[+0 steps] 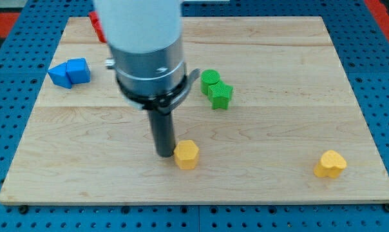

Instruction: Move the yellow hexagon towards the bottom right

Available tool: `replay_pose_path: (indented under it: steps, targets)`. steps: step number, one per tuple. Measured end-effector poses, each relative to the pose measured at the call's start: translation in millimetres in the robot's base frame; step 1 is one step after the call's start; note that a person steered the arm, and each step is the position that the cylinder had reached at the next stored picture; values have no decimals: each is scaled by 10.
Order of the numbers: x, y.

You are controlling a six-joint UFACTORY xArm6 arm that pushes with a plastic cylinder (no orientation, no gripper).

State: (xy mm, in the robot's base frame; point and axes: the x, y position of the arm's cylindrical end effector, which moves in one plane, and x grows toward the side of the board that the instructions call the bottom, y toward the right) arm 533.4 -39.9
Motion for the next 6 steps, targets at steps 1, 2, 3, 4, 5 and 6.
replay_pose_path:
  steps: [1,2,3,4,5,6]
  targets:
    - [-165,263]
    - [-175,523]
    - [-151,335]
    - [-148,-251]
    - [296,-189]
    - [220,566]
